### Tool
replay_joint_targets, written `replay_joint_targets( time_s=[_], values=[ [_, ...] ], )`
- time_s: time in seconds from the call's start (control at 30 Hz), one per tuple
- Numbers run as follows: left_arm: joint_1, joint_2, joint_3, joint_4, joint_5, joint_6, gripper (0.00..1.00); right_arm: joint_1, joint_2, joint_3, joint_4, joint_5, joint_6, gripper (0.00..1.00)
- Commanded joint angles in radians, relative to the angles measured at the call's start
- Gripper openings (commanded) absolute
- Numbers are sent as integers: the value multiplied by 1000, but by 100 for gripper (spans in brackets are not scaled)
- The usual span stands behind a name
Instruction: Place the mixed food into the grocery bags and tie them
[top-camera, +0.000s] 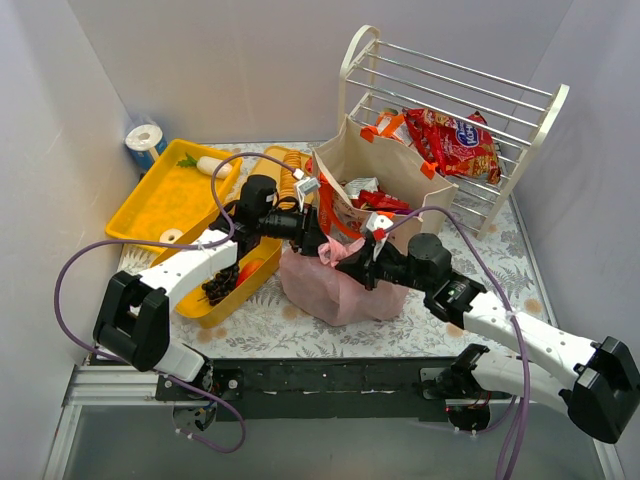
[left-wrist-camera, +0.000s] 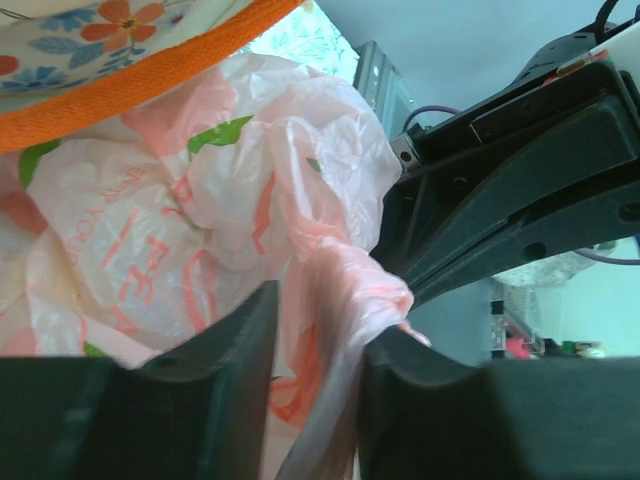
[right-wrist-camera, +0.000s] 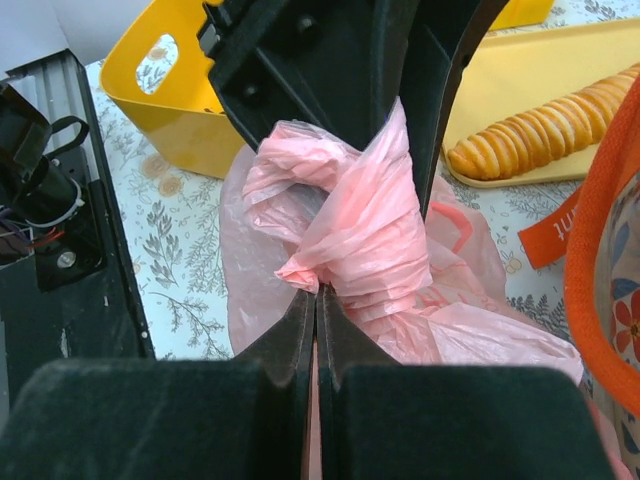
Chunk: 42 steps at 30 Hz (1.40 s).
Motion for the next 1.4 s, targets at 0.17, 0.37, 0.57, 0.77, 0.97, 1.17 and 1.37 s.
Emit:
replay_joint_targets(
  time_s=[0.17, 0.37, 0.57, 0.77, 0.97, 1.17, 1.37],
  values=[
    [14, -118, 52, -138, -93, 74, 61, 3, -43, -19, 10, 60, 1, 1],
    [23, -249, 26, -201, -199, 122, 71, 4, -46, -18, 13, 56, 2, 1],
    [23, -332, -11, -194, -290, 130, 75, 4, -48, -20, 24, 45, 7, 1],
    [19, -346, -12, -168, -261, 139, 57, 4, -43, -20, 24, 42, 7, 1],
    [-41, -329, 11, -165, -276, 125, 50, 4, -43, -18, 20, 40, 7, 1],
    [-81, -266, 9, -202, -378, 139, 48, 6, -40, -18, 19, 36, 7, 1],
    [-85, -244, 26, -233, -468, 157, 48, 6, -42, -15, 16, 37, 2, 1]
  ],
)
